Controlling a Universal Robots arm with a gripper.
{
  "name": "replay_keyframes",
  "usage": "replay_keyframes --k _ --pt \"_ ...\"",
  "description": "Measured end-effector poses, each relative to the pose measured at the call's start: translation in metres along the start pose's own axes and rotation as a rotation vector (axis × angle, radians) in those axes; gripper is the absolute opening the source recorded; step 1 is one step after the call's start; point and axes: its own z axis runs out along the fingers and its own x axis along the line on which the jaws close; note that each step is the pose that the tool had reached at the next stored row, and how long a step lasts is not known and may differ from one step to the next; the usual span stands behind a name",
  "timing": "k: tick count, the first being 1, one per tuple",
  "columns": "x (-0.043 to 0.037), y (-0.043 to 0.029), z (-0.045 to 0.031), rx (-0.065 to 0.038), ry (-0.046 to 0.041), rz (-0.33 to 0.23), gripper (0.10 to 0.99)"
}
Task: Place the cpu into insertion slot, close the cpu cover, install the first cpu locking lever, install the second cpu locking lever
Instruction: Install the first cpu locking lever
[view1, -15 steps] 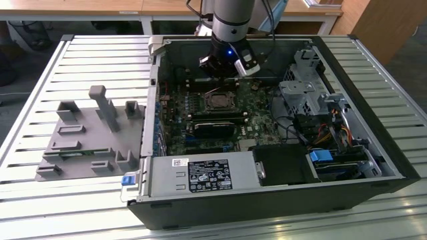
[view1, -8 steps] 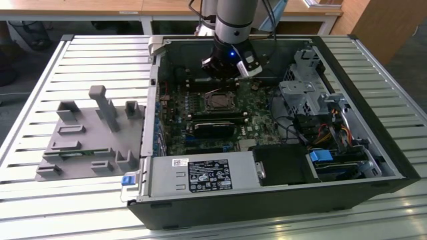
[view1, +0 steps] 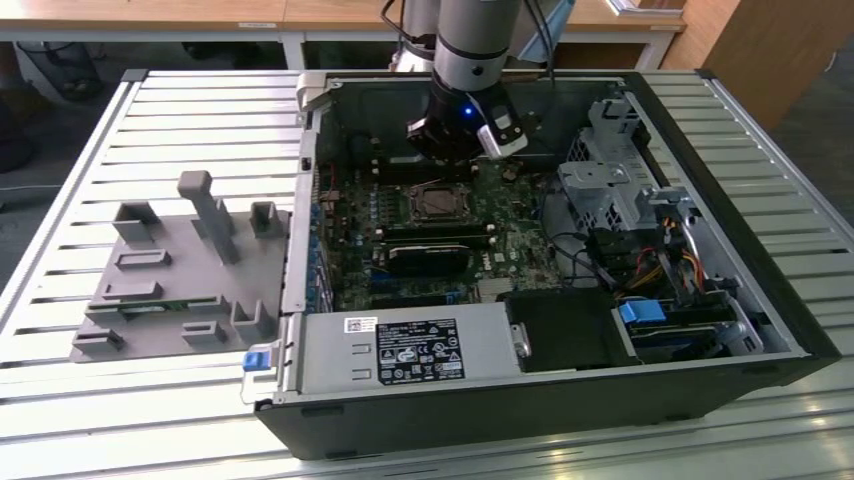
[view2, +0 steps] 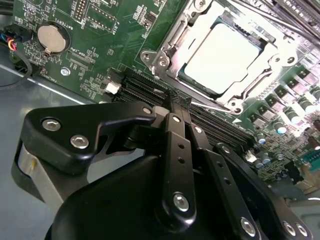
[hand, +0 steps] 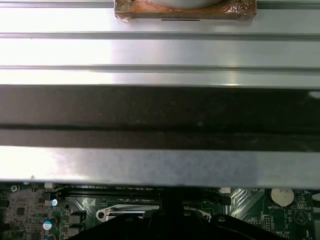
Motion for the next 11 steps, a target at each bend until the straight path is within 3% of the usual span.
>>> replay_keyframes --k 11 --pt "-0.0023 -0.001 0.0083 0.001 -0.0001 0.0 0.106"
